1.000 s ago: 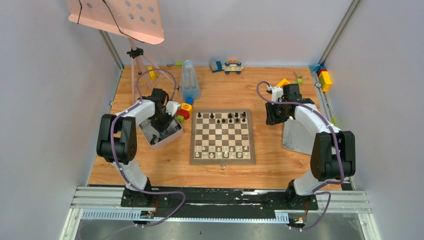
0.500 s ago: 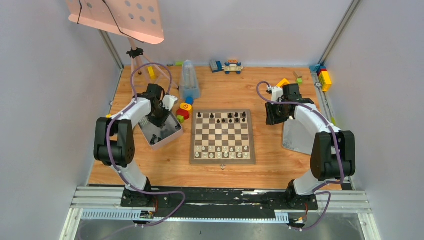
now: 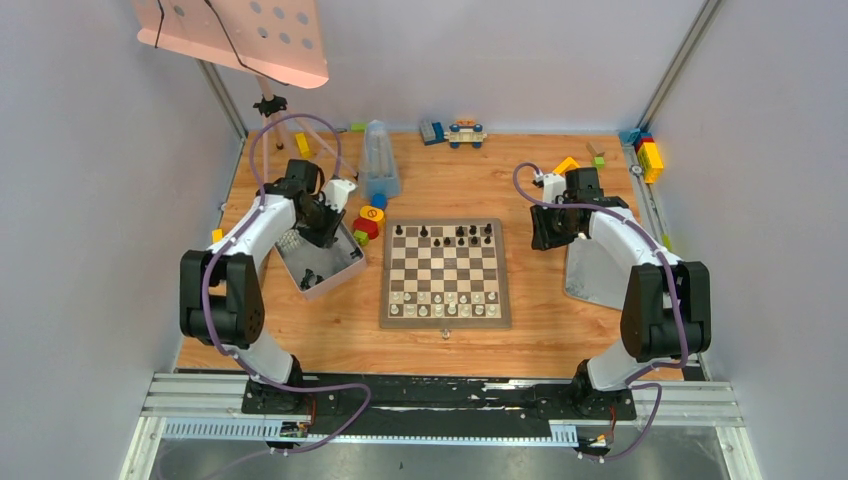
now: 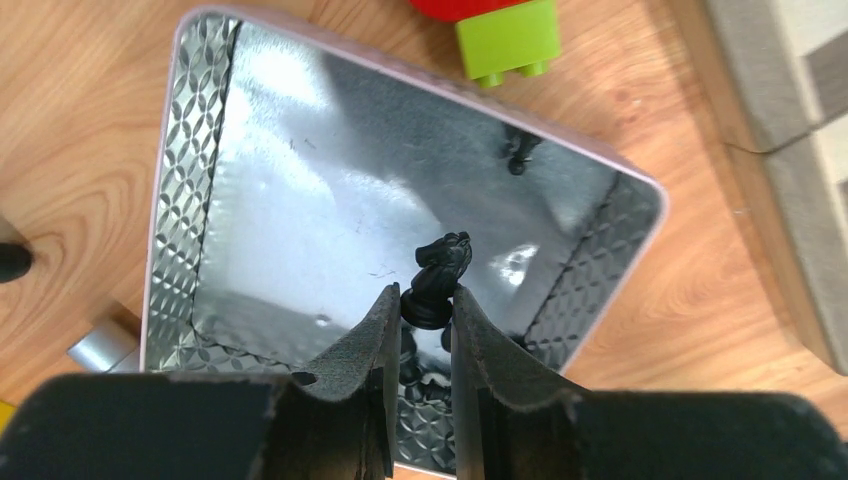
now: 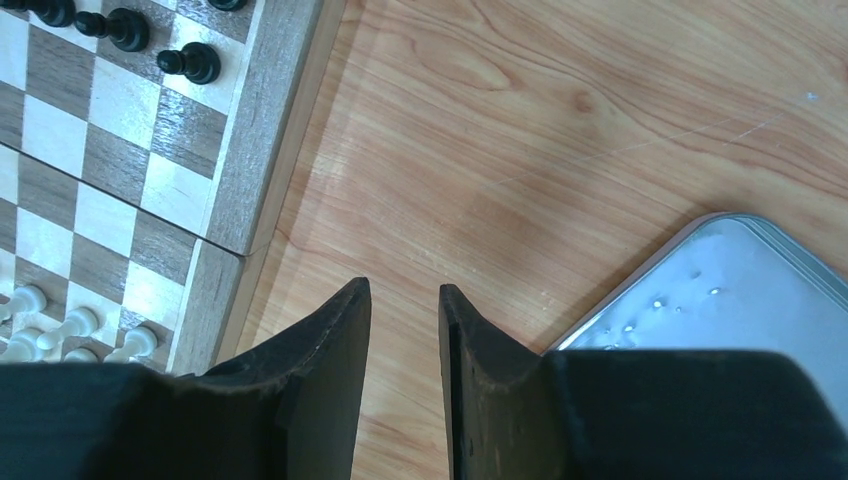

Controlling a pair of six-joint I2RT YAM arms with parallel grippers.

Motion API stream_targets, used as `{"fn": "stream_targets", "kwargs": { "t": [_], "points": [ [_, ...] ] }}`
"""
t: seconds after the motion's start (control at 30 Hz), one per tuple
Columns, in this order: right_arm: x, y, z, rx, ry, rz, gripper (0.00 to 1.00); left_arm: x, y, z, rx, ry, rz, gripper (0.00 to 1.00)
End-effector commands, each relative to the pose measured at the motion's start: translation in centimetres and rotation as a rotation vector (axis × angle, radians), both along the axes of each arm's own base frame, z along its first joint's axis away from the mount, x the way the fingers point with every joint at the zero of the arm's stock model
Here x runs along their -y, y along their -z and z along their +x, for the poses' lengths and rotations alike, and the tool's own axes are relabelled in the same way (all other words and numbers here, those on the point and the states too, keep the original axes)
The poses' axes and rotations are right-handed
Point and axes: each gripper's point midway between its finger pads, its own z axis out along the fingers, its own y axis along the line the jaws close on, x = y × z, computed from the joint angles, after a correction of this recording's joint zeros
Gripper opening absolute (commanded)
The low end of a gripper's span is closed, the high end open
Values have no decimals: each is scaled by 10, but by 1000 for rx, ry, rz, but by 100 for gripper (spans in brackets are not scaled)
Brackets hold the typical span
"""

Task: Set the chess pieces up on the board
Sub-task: Pick up the chess piece from the storage box, then place the chess piece on the chessboard.

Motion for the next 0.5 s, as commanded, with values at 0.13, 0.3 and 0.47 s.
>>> {"fn": "stream_targets", "kwargs": {
  "t": [0.13, 0.3, 0.47],
  "points": [
    [-53, -69, 3, 129, -158, 264, 32, 56, -60, -6, 115, 170, -279, 23],
    [-108, -123, -13, 136, -348, 541, 36, 100, -84, -9, 169, 280, -336, 22],
    [-163, -156, -19, 70, -477, 732, 42, 153, -102, -17, 223, 395, -382, 20]
  ]
}}
